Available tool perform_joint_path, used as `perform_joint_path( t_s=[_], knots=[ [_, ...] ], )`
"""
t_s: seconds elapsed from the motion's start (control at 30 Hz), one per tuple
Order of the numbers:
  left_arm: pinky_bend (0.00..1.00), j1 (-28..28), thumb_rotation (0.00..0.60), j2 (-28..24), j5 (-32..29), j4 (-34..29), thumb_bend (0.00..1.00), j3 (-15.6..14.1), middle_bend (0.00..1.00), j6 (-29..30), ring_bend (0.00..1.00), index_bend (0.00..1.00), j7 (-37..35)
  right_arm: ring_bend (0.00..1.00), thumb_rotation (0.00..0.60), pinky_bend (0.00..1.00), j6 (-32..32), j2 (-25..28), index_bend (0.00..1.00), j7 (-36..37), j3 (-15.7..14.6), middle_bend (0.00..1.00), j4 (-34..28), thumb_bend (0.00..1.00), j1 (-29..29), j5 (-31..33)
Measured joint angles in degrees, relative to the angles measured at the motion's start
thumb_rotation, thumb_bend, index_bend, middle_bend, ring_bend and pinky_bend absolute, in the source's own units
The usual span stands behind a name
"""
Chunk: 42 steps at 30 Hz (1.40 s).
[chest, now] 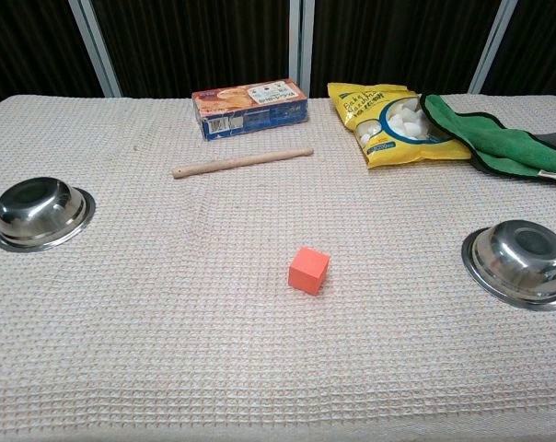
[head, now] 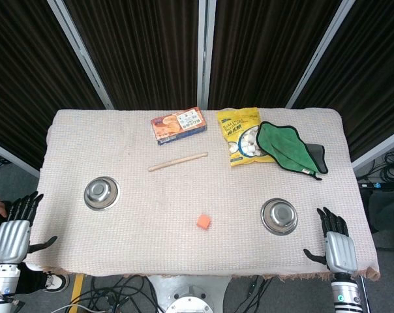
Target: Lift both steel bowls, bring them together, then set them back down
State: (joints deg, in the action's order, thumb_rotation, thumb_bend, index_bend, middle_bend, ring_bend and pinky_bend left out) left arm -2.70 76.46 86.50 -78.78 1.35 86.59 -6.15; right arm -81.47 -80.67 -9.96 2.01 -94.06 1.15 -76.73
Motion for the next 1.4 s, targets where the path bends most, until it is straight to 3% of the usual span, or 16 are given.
perform_joint_path(
  t_s=[0.23,0.4,0.67,0.83,1.07,1.4],
  knots=[
    [0.05,-1.0,0.600,-0.5,0.2,-0.4,0.00,0.3,0.01,-1.1,0.00,0.03,-0.2,0.00,0.600,0.00,2.3,1.0,0.00,0.7,0.6,0.00,-0.5,0.03,0.8,1.1],
    [0.07,-3.6,0.600,-0.7,-0.8,0.0,0.00,1.4,0.01,-5.3,0.00,0.03,-2.1,0.00,0.600,0.00,7.3,3.0,0.00,-1.6,2.1,0.00,-1.9,0.03,3.4,5.2],
    [0.10,-12.5,0.600,-0.7,-5.0,3.3,0.00,4.6,0.01,-21.0,0.00,0.03,-6.5,0.00,0.600,0.00,19.2,5.4,0.00,-5.1,5.7,0.00,-2.7,0.04,11.1,14.0],
    [0.10,-19.0,0.600,0.0,-7.2,6.5,0.00,5.9,0.01,-30.9,0.00,0.03,-7.8,0.00,0.600,0.00,22.6,5.1,0.00,-9.2,7.4,0.00,-2.4,0.05,15.8,19.2],
    [0.11,-24.8,0.600,1.9,-6.5,9.5,0.00,4.2,0.01,-39.2,0.00,0.03,-8.4,0.00,0.600,0.01,25.5,3.7,0.00,-12.8,7.6,0.00,-2.1,0.06,19.9,24.4],
    [0.20,-28.4,0.600,3.3,-6.7,12.7,0.00,2.0,0.03,-45.3,0.00,0.11,-8.8,0.00,0.600,0.09,29.7,1.8,0.00,-16.9,6.2,0.00,-0.5,0.06,25.3,31.1]
  ],
)
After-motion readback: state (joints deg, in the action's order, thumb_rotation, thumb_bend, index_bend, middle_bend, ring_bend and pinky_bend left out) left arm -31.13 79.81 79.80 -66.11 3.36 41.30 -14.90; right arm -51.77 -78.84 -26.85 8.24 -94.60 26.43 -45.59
